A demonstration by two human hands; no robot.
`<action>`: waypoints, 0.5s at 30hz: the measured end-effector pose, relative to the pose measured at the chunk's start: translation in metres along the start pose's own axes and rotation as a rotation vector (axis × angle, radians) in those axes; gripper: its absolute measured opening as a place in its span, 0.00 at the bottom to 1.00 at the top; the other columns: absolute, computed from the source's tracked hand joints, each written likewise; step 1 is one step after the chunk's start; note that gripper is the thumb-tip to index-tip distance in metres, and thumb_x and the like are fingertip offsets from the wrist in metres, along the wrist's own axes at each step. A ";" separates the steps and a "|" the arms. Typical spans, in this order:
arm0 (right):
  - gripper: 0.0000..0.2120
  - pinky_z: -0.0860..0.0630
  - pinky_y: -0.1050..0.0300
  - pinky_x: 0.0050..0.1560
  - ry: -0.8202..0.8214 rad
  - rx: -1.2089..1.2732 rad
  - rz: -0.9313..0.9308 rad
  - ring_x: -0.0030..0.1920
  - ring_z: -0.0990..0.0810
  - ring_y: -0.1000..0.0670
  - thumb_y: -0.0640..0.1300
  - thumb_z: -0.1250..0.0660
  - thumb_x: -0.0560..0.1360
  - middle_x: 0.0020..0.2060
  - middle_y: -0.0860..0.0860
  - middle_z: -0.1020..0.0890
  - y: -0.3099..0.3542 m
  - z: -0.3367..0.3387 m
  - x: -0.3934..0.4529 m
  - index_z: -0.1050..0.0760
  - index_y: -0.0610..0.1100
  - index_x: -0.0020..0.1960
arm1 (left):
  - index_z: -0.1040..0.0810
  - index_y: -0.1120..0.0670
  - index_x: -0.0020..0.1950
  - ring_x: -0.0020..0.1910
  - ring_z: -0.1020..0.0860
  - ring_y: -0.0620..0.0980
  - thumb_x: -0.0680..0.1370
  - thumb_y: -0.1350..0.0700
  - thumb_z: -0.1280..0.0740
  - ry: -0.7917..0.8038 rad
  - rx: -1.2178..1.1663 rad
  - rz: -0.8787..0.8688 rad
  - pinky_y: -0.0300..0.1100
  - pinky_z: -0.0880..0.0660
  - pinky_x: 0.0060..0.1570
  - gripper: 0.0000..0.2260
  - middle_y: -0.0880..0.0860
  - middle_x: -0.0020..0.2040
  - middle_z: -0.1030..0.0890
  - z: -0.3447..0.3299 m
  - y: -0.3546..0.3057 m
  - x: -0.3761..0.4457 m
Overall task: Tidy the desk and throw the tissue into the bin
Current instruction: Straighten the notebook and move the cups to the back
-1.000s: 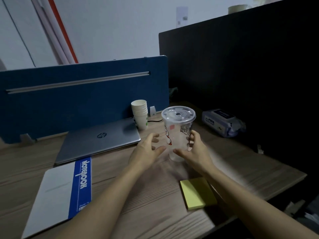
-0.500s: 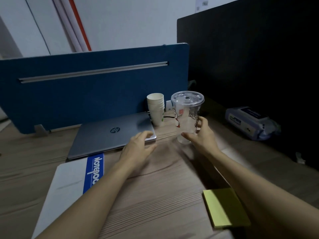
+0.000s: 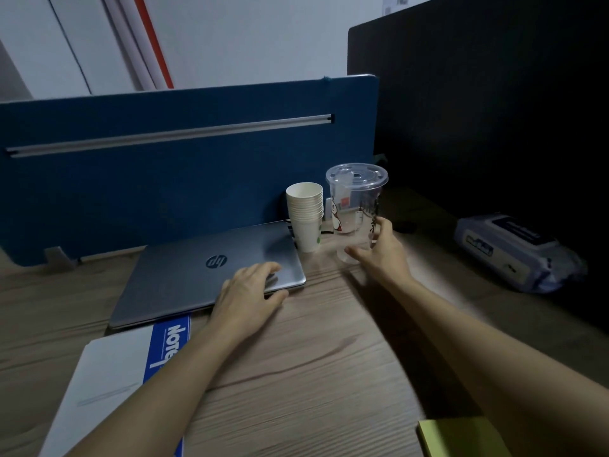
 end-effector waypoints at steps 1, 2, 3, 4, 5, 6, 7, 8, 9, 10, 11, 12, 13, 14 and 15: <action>0.40 0.24 0.49 0.57 -0.001 -0.003 0.002 0.58 0.21 0.47 0.50 0.21 0.65 0.59 0.47 0.20 0.001 -0.001 0.003 0.38 0.47 0.70 | 0.30 0.44 0.68 0.67 0.31 0.48 0.77 0.43 0.33 0.002 0.002 -0.005 0.49 0.35 0.64 0.21 0.44 0.66 0.25 0.000 0.000 0.002; 0.40 0.24 0.49 0.57 -0.004 -0.004 0.001 0.58 0.21 0.47 0.50 0.21 0.65 0.59 0.47 0.20 0.001 -0.004 0.007 0.38 0.47 0.70 | 0.30 0.43 0.68 0.67 0.31 0.48 0.77 0.43 0.33 0.004 0.004 -0.009 0.49 0.35 0.64 0.21 0.44 0.66 0.25 -0.001 0.001 0.003; 0.40 0.24 0.49 0.57 -0.006 -0.007 0.000 0.58 0.21 0.47 0.50 0.21 0.65 0.60 0.47 0.20 0.002 -0.006 0.010 0.38 0.47 0.70 | 0.30 0.43 0.68 0.67 0.31 0.48 0.77 0.43 0.33 0.002 0.006 -0.013 0.49 0.35 0.63 0.21 0.44 0.66 0.25 -0.002 0.000 0.005; 0.40 0.24 0.48 0.58 -0.002 -0.007 -0.002 0.58 0.21 0.47 0.50 0.21 0.65 0.60 0.47 0.21 0.002 -0.008 0.013 0.38 0.47 0.70 | 0.30 0.43 0.68 0.67 0.30 0.48 0.77 0.42 0.33 0.001 0.007 -0.015 0.49 0.35 0.64 0.21 0.44 0.66 0.25 -0.002 0.000 0.007; 0.40 0.24 0.47 0.58 0.005 -0.006 -0.007 0.58 0.22 0.47 0.50 0.21 0.65 0.61 0.47 0.21 0.002 -0.011 0.016 0.39 0.47 0.71 | 0.30 0.43 0.68 0.67 0.30 0.48 0.77 0.42 0.33 0.001 0.006 -0.016 0.49 0.35 0.64 0.21 0.43 0.66 0.25 -0.002 0.001 0.009; 0.40 0.24 0.46 0.58 0.010 -0.005 -0.009 0.58 0.22 0.47 0.49 0.22 0.66 0.61 0.47 0.21 0.003 -0.014 0.019 0.39 0.47 0.71 | 0.30 0.43 0.68 0.66 0.30 0.48 0.77 0.42 0.34 0.000 0.006 -0.017 0.49 0.36 0.64 0.21 0.43 0.66 0.25 -0.003 0.001 0.010; 0.40 0.24 0.47 0.58 0.011 -0.007 -0.009 0.58 0.22 0.47 0.49 0.22 0.66 0.61 0.47 0.21 0.003 -0.016 0.021 0.39 0.47 0.71 | 0.30 0.43 0.68 0.66 0.30 0.48 0.77 0.42 0.34 -0.001 0.007 -0.021 0.49 0.36 0.64 0.20 0.43 0.65 0.24 -0.003 0.001 0.011; 0.39 0.24 0.48 0.57 0.006 -0.013 -0.005 0.58 0.22 0.47 0.49 0.22 0.66 0.61 0.46 0.21 0.003 -0.017 0.023 0.38 0.46 0.70 | 0.30 0.43 0.68 0.66 0.30 0.48 0.77 0.42 0.34 0.000 0.009 -0.026 0.49 0.36 0.64 0.20 0.43 0.65 0.24 -0.003 0.001 0.012; 0.39 0.25 0.51 0.56 -0.002 -0.023 0.003 0.58 0.22 0.46 0.49 0.22 0.66 0.60 0.46 0.21 0.003 -0.018 0.025 0.38 0.46 0.70 | 0.30 0.43 0.68 0.66 0.30 0.48 0.76 0.42 0.34 0.001 0.011 -0.030 0.49 0.36 0.64 0.20 0.43 0.65 0.24 -0.003 0.001 0.013; 0.39 0.26 0.53 0.54 -0.011 -0.033 0.010 0.58 0.22 0.46 0.49 0.22 0.66 0.59 0.46 0.20 0.002 -0.019 0.026 0.38 0.45 0.70 | 0.31 0.43 0.68 0.66 0.30 0.48 0.76 0.42 0.34 0.000 0.012 -0.033 0.49 0.36 0.64 0.20 0.43 0.65 0.24 -0.004 0.001 0.013; 0.39 0.27 0.54 0.53 -0.014 -0.036 0.012 0.58 0.22 0.46 0.49 0.22 0.65 0.59 0.46 0.20 0.002 -0.019 0.028 0.38 0.45 0.70 | 0.31 0.43 0.68 0.66 0.30 0.48 0.77 0.42 0.34 -0.001 0.012 -0.035 0.49 0.36 0.64 0.20 0.43 0.65 0.24 -0.004 0.001 0.013; 0.39 0.26 0.54 0.54 -0.011 -0.033 0.012 0.58 0.22 0.46 0.49 0.22 0.65 0.59 0.46 0.20 0.001 -0.020 0.029 0.38 0.45 0.70 | 0.31 0.43 0.68 0.66 0.30 0.48 0.77 0.42 0.34 -0.001 0.012 -0.035 0.49 0.37 0.64 0.20 0.43 0.66 0.24 -0.004 0.001 0.013; 0.39 0.26 0.52 0.55 -0.005 -0.030 0.011 0.58 0.22 0.46 0.49 0.22 0.65 0.60 0.46 0.20 0.001 -0.020 0.030 0.38 0.45 0.70 | 0.31 0.43 0.68 0.66 0.30 0.49 0.77 0.42 0.34 -0.001 0.012 -0.036 0.48 0.37 0.64 0.20 0.43 0.66 0.24 -0.005 0.001 0.013; 0.39 0.25 0.51 0.57 -0.001 -0.030 0.010 0.59 0.22 0.46 0.49 0.21 0.65 0.60 0.46 0.20 0.002 -0.021 0.031 0.38 0.45 0.70 | 0.31 0.43 0.68 0.66 0.30 0.49 0.77 0.42 0.34 -0.001 0.015 -0.041 0.48 0.37 0.64 0.21 0.43 0.66 0.25 -0.005 0.001 0.012; 0.39 0.25 0.49 0.57 0.001 -0.031 0.007 0.59 0.22 0.46 0.49 0.21 0.65 0.61 0.46 0.21 0.002 -0.021 0.031 0.38 0.45 0.69 | 0.31 0.43 0.68 0.66 0.30 0.49 0.77 0.42 0.34 0.001 0.018 -0.047 0.48 0.37 0.64 0.21 0.43 0.66 0.25 -0.005 0.000 0.012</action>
Point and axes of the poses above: each hand's wrist, its own x-axis towards the middle knuckle, its own z-axis out of the back of the hand, y = z × x, the point moved 3 cm from there along x, towards the middle knuckle
